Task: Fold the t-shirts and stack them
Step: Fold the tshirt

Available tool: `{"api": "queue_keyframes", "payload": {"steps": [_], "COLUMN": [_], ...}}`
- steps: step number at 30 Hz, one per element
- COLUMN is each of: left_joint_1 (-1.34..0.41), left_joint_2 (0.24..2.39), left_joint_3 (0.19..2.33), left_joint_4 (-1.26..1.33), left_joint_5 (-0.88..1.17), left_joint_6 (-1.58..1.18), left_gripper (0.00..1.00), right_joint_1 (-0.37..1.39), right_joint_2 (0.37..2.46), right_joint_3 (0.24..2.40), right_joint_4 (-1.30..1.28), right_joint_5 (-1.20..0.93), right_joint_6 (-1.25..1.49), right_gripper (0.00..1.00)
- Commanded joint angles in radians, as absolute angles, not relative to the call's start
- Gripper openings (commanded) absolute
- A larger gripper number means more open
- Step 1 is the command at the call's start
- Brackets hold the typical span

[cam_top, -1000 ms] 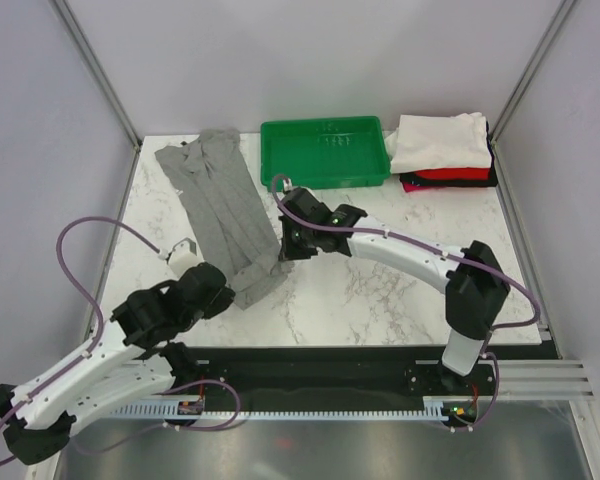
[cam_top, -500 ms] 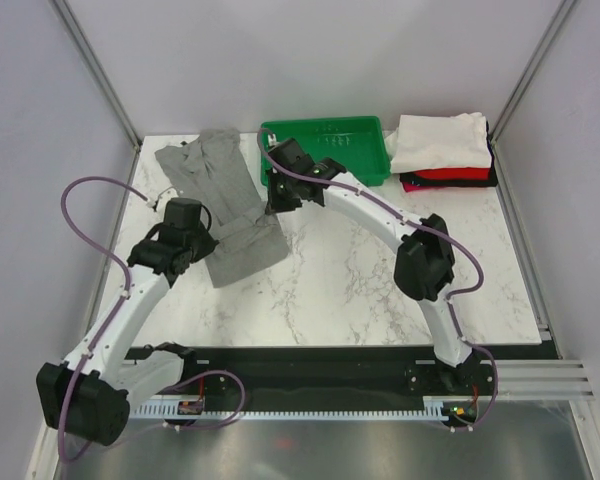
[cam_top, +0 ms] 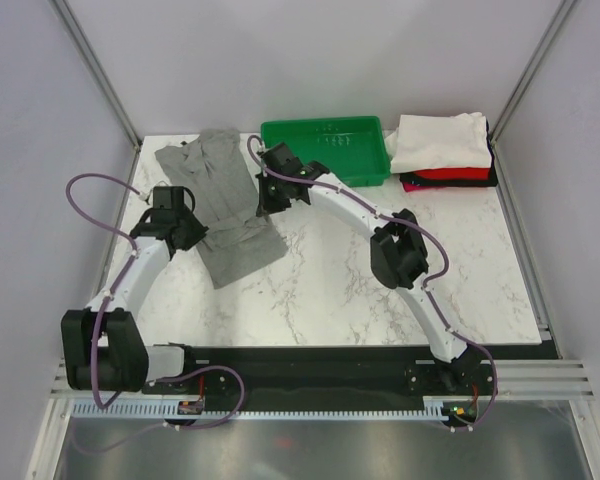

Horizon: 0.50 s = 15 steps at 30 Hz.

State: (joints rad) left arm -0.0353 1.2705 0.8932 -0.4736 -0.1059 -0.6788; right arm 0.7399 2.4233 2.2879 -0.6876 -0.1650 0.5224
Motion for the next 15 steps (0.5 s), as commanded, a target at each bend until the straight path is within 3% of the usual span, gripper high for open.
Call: {"api": "queue_keyframes", "payload": {"steps": [1,6,8,9,10,13,15], "left_joint_1": [-0.003,0.026,0.041,0.051,0.069,0.095,0.100], "left_joint_2": [1.327,1.448,1.485,1.518,1.531,1.560,1.557], "left_joint_3": [0.911,0.934,0.939,0.943,0.954,1.008,1.051], "left_joint_4": [-0.391,-0.370,-0.359,-0.357,-0.354,-0.344,-0.373], "left_joint_5": [-0.051,-0.032,-0.011,-0.005,0.021,0.084,0.088], "left_joint_6": [-0.649,-0.675,-0.684,-0.689,-0.690,-0.669,-0.655], "left_gripper": [0.02,0.02,0.04,0.15,0.23,0.55,0.72], "right_joint_1": [0.723,0.706,0.698,0.692,0.690,0.672,0.655], "right_joint_2": [2.466,2.517,2.539,2.545,2.551,2.550,2.545], "right_joint_3": [2.332,2.359,2.375,2.381,2.393,2.425,2.445], "right_joint_4": [-0.612,-0.572,-0.554,-0.548,-0.540,-0.506,-0.486], "right_joint_5": [-0.196,-0.212,-0.224,-0.229,-0.232,-0.235,-0.258], "right_joint_6": [0.518,0.537,0.541,0.543,0.546,0.546,0.543], "right_gripper": [0.00,0.01,0.12,0.22,0.42,0.67,0.74]}}
